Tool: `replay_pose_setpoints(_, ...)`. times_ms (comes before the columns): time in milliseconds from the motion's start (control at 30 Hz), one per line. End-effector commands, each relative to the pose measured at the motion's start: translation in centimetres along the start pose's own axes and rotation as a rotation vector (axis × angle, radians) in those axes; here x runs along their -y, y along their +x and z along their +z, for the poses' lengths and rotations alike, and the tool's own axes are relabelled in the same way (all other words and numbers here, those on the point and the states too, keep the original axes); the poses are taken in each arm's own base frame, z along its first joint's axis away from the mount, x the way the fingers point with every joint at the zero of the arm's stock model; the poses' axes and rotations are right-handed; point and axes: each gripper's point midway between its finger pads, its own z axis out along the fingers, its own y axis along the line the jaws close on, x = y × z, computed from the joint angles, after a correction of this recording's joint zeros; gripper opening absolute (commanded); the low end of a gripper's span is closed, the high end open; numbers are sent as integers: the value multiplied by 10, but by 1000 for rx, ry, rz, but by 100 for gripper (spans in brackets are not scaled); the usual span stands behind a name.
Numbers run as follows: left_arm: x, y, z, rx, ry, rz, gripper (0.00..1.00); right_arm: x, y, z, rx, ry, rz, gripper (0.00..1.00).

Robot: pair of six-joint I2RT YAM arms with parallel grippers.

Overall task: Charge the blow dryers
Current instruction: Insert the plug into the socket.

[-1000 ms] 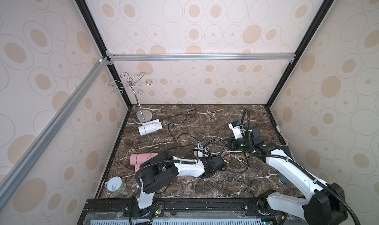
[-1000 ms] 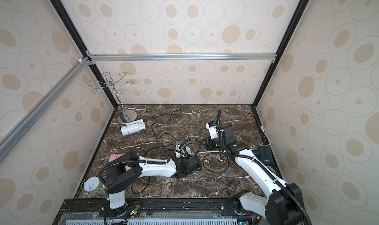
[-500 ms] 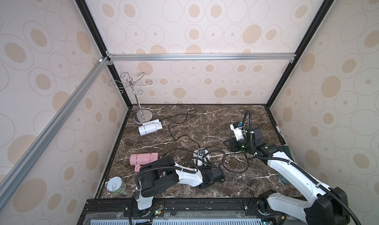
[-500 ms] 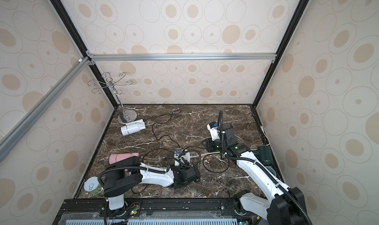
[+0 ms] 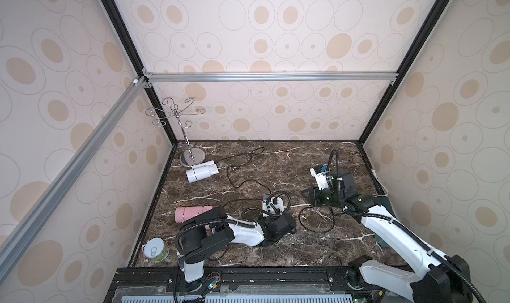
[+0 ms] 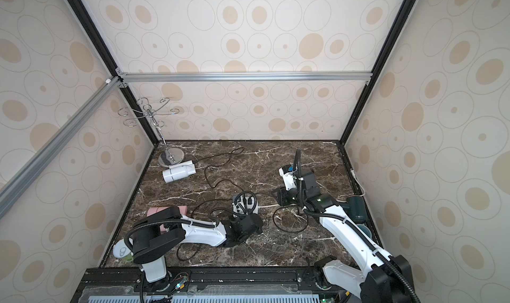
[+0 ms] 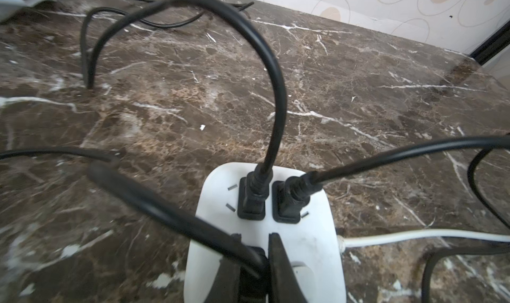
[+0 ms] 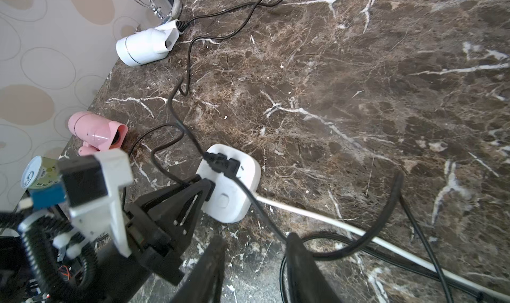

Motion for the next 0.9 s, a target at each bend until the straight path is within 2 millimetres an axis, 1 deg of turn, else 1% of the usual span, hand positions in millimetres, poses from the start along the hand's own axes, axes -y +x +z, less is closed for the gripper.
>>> replay_pose_setpoints(0, -33, 83, 16, -356, 9, 217, 0, -5, -1, 0, -16, -20, -2, 40)
replay_pose_setpoints(100, -33, 69, 19, -342, 1, 219, 0, -9, -1, 0, -29, -39, 6, 40)
replay_pose_setpoints(233, -28, 49, 11, -319, -2, 192, 0, -16, -4, -2, -27, -71, 10, 41)
replay_pose_setpoints(300, -23, 40, 10, -311, 1, 182, 0, -16, -5, -2, -27, -72, 11, 43)
replay_pose_setpoints(400, -13, 23, 11, -302, 24, 147, 9, -14, -4, -3, -26, -62, 11, 47)
replay_pose_setpoints(433, -9, 16, 11, -296, 34, 137, 14, -14, -4, -4, -28, -61, 9, 48)
replay_pose_setpoints(533, 1, -7, 6, -276, 56, 122, 40, -13, -5, -5, -22, -47, 3, 49)
replay_pose_setpoints(600, 7, -19, 1, -269, 75, 117, 53, -13, -8, -6, -18, -42, -3, 51)
replay_pose_setpoints(633, 7, -24, -1, -266, 74, 115, 58, -13, -8, -7, -21, -41, -6, 52)
replay_pose_setpoints(700, 7, -31, -8, -270, 91, 104, 62, -14, -12, -8, -15, -38, -11, 52)
replay_pose_setpoints(767, 7, -40, -16, -282, 124, 104, 63, -13, -16, -11, -10, -28, -18, 54)
replay_pose_setpoints(800, 13, -46, -23, -298, 177, 109, 64, -13, -20, -13, -6, -16, -25, 54)
replay_pose_setpoints(833, 16, -51, -32, -319, 226, 113, 66, -12, -23, -15, -1, -5, -31, 56)
replay_pose_setpoints(867, 18, -56, -39, -336, 264, 115, 69, -12, -26, -17, 5, 2, -39, 62)
